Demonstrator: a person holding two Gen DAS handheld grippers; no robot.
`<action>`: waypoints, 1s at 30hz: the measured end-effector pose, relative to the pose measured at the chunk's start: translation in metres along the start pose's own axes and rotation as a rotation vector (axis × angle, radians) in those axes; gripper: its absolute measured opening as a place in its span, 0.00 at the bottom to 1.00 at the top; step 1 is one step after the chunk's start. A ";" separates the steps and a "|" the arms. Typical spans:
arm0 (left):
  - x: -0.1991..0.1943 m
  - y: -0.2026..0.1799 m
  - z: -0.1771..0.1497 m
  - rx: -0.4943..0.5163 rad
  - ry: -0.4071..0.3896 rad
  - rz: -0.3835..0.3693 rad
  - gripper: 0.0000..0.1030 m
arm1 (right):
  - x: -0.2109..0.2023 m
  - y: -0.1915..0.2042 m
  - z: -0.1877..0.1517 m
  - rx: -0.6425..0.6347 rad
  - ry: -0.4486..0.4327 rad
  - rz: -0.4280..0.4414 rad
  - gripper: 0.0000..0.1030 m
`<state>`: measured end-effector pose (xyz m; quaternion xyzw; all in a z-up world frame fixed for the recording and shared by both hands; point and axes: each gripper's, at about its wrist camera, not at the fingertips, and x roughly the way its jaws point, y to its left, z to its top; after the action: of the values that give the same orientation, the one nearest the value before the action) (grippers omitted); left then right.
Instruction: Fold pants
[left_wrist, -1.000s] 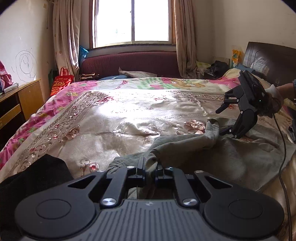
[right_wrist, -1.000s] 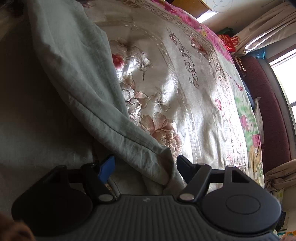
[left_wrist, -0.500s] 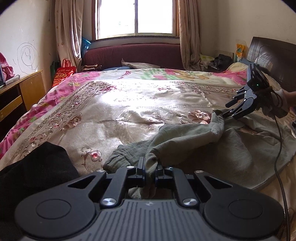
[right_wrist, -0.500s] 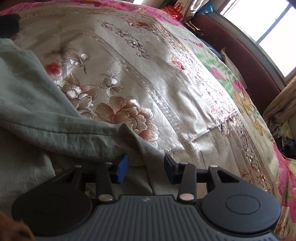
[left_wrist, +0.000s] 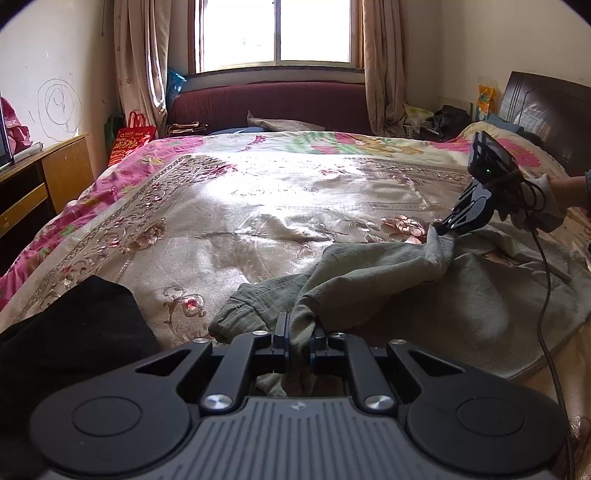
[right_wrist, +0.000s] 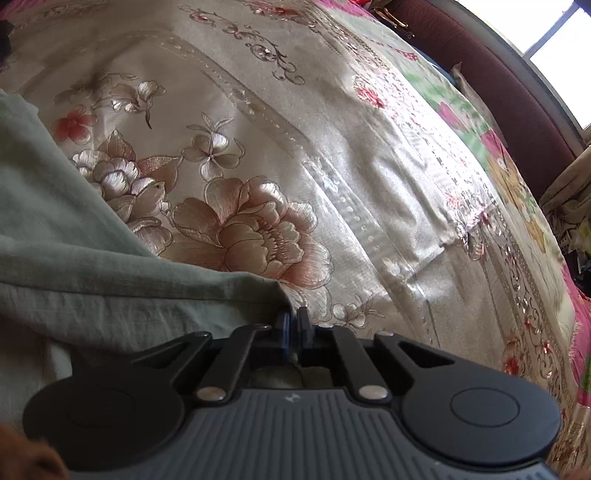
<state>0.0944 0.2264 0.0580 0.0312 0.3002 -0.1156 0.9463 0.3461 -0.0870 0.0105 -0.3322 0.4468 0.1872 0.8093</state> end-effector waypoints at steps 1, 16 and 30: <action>0.002 0.002 0.001 -0.001 -0.001 0.006 0.25 | -0.003 0.000 -0.005 -0.001 0.000 -0.016 0.01; 0.001 0.033 0.082 0.097 -0.234 0.184 0.25 | -0.216 -0.031 -0.046 0.278 -0.314 -0.193 0.01; 0.014 0.018 -0.018 0.334 -0.049 0.379 0.27 | -0.160 0.140 -0.150 0.385 -0.051 0.167 0.01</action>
<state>0.0991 0.2433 0.0351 0.2402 0.2429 0.0153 0.9397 0.0870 -0.0942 0.0373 -0.1283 0.4799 0.1730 0.8505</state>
